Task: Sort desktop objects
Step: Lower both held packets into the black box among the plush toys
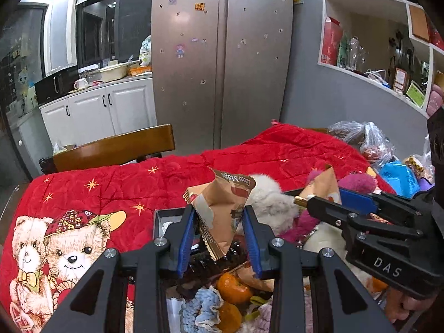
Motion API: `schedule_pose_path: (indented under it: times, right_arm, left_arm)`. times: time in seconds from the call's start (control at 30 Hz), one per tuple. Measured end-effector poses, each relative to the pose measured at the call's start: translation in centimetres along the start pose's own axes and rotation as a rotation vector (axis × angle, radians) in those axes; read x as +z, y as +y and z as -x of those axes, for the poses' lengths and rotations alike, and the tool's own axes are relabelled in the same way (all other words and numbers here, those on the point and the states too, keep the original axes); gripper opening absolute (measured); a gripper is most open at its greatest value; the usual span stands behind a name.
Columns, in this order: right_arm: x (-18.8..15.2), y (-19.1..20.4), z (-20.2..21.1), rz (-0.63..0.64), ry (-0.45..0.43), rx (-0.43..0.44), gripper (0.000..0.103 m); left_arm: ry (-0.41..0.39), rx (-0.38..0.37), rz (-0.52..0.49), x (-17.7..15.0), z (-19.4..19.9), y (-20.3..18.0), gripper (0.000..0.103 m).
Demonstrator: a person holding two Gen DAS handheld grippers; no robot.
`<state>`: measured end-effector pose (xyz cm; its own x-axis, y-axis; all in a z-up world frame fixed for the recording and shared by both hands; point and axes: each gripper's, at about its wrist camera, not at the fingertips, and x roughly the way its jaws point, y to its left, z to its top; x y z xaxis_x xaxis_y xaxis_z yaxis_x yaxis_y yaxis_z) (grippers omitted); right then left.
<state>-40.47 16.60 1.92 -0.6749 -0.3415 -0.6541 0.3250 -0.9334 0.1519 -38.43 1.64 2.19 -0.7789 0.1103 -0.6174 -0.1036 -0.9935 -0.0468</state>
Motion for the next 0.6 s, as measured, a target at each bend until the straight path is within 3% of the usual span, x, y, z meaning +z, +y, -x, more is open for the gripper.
schedule_pose_path:
  times: [0.6]
  right_arm:
    - [-0.58, -0.28, -0.39, -0.006, 0.009, 0.013, 0.037]
  left_arm:
    - [0.036, -0.009, -0.014, -0.59, -0.94, -0.34, 0.034]
